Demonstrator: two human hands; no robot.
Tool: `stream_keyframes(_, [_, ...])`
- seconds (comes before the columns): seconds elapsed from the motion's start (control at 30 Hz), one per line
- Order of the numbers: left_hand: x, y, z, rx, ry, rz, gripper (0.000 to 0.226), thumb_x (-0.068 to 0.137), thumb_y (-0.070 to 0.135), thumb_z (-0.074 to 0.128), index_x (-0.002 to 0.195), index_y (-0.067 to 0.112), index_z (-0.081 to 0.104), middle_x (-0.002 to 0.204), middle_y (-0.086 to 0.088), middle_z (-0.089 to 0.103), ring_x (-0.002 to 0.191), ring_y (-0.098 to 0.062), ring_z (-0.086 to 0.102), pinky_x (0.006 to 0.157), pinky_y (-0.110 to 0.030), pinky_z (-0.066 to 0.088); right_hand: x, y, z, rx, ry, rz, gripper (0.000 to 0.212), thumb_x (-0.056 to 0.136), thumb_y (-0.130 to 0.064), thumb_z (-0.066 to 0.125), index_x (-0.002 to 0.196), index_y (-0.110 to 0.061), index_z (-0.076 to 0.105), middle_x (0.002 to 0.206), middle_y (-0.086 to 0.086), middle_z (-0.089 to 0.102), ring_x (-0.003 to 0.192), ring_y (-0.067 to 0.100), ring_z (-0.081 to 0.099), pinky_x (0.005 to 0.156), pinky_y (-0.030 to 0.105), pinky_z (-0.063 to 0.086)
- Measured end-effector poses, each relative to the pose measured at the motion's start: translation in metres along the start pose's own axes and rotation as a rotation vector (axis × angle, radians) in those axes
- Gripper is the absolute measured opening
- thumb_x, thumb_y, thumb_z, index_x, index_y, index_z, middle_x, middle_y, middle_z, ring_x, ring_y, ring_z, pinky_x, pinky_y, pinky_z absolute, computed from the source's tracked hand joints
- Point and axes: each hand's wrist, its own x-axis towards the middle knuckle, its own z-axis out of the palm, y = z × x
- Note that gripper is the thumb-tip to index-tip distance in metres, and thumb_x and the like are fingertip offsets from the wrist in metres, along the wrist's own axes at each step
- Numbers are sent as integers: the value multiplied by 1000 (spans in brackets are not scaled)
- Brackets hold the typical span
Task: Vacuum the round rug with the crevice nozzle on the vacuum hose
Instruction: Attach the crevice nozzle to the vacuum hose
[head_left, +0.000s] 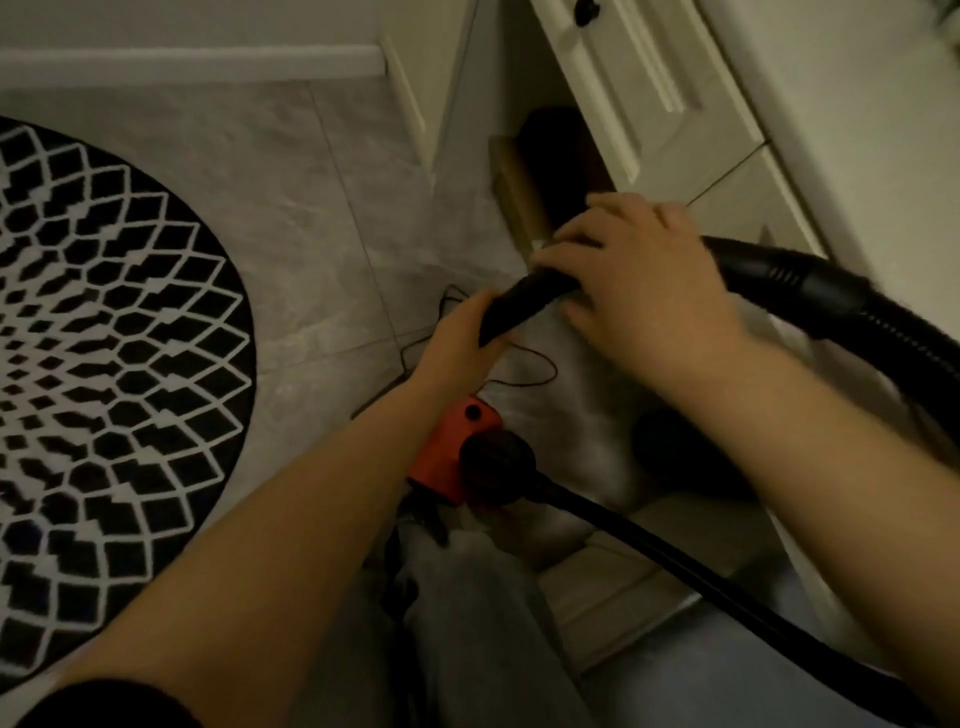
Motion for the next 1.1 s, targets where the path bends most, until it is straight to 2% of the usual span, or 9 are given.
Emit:
stream_keyframes(0.1, [-8, -24, 16, 19, 61, -36, 32, 92, 21, 56, 123, 13, 53, 112, -9, 64, 98, -23, 62, 83, -39, 52, -43, -33, 42, 295, 296, -54, 36, 86, -15, 62, 122, -19, 65, 125, 5, 60, 133, 26, 42, 107, 44, 38])
stream_keyframes(0.2, [-33, -38, 27, 19, 149, -96, 28, 94, 11, 50, 121, 7, 50, 106, -9, 60, 90, -17, 55, 72, -26, 40, -101, -69, 103, 511, 398, -82, 37, 84, -10, 61, 120, -15, 67, 117, 5, 62, 123, 23, 48, 103, 37, 39])
stream_keyframes(0.33, [-68, -36, 37, -16, 238, -157, 30, 94, 2, 46, 124, 1, 45, 99, -7, 50, 88, -17, 50, 67, -23, 37, -164, -99, 171, 802, 99, 146, 44, 83, -11, 60, 125, -23, 62, 118, -1, 58, 116, 20, 50, 100, 39, 43])
stream_keyframes(0.43, [-78, -44, 44, -43, 191, -215, 29, 95, 7, 46, 124, 3, 45, 95, -9, 51, 80, -19, 51, 52, -22, 34, -181, -105, 197, 1049, -143, 387, 46, 89, -11, 58, 132, -27, 56, 122, -4, 58, 120, 13, 49, 100, 24, 39])
stream_keyframes(0.5, [-79, -50, 46, -35, 153, -203, 30, 95, 9, 47, 125, 5, 45, 98, -9, 52, 80, -18, 52, 54, -20, 35, -173, -102, 213, 1109, -198, 464, 46, 90, -6, 56, 132, -23, 56, 117, -3, 60, 116, 13, 54, 98, 22, 42])
stream_keyframes(0.67, [-75, -87, 47, 39, 63, -214, 32, 93, 8, 51, 125, 7, 50, 101, -7, 54, 85, -15, 51, 69, -25, 36, -126, -103, 265, 1213, -320, 728, 42, 93, -2, 48, 128, -22, 60, 110, -5, 62, 110, 19, 60, 97, 37, 53])
stream_keyframes(0.8, [-73, -134, 53, 77, 15, -200, 28, 91, 13, 51, 119, 9, 52, 106, -10, 60, 93, -22, 59, 74, -29, 42, -81, -103, 310, 1149, -453, 725, 46, 93, 3, 44, 133, -15, 56, 122, 1, 63, 119, 20, 55, 101, 25, 43])
stream_keyframes(0.93, [-65, -165, 62, 214, 23, -218, 29, 91, 23, 49, 119, 20, 48, 104, -6, 61, 92, -25, 59, 79, -45, 52, -35, -108, 352, 1004, -561, 583, 52, 91, -1, 45, 141, -17, 49, 140, 6, 54, 130, 25, 49, 112, 33, 36])
stream_keyframes(1.1, [-49, -179, 74, 88, 46, -180, 28, 93, 21, 49, 121, 22, 49, 111, -3, 59, 100, -21, 58, 86, -40, 52, 8, -121, 392, 882, -665, 518, 45, 94, -3, 40, 137, -8, 47, 135, 15, 53, 125, 32, 50, 100, 31, 38])
